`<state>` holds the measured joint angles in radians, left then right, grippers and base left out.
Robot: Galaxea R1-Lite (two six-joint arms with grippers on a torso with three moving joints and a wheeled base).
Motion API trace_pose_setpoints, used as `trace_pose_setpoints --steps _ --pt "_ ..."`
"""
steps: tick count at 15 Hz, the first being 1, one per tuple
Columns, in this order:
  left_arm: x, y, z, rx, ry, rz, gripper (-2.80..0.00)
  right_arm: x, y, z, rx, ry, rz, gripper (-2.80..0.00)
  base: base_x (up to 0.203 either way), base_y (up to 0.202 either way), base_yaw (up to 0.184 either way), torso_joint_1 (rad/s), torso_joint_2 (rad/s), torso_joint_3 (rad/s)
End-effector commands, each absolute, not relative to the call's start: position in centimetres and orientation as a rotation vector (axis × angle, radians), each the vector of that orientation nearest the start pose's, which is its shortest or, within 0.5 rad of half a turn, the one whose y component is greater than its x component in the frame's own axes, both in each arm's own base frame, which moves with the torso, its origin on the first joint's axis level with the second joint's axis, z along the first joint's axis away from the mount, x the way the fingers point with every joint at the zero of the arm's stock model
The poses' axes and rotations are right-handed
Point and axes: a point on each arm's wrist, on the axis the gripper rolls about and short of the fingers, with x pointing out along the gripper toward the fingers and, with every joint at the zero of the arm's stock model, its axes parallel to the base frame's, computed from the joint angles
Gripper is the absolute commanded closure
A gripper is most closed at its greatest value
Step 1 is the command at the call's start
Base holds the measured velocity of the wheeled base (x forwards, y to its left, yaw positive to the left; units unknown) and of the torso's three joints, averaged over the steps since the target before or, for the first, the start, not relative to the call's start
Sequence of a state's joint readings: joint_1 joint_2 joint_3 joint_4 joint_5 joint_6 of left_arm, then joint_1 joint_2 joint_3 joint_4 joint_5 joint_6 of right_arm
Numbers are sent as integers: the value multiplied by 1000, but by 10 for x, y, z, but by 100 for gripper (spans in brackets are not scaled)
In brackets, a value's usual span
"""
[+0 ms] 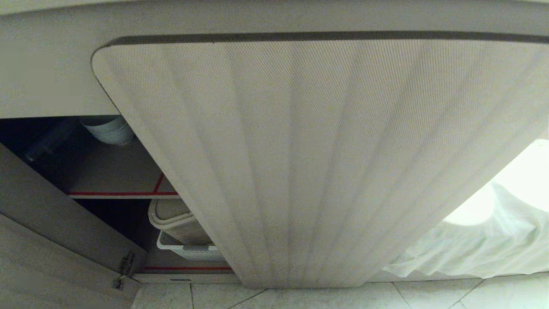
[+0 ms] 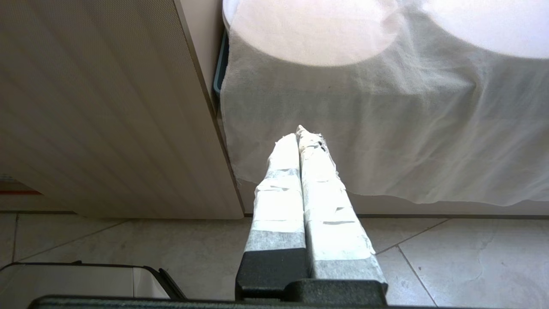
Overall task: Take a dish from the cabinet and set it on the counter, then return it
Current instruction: Place it on the table
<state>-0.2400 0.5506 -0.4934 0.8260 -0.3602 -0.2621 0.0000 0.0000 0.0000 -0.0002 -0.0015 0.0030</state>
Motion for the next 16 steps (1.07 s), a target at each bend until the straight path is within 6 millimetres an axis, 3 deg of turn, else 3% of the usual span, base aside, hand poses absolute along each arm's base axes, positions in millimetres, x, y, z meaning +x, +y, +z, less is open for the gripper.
trace_pose_setpoints --steps 1,13,16 --pt "-16 -4 144 -286 967 -452 0 -23 0 76 3 -1 -2 0 0 0 0 0 0 0" --pt "-15 -4 143 -275 966 -452 0 -23 0 76 5 -2 -1 0 0 0 0 1 -3 -2" --pt "-15 -4 142 -275 968 -452 0 -23 0 76 5 -2 0 0 0 0 0 61 -226 -232"
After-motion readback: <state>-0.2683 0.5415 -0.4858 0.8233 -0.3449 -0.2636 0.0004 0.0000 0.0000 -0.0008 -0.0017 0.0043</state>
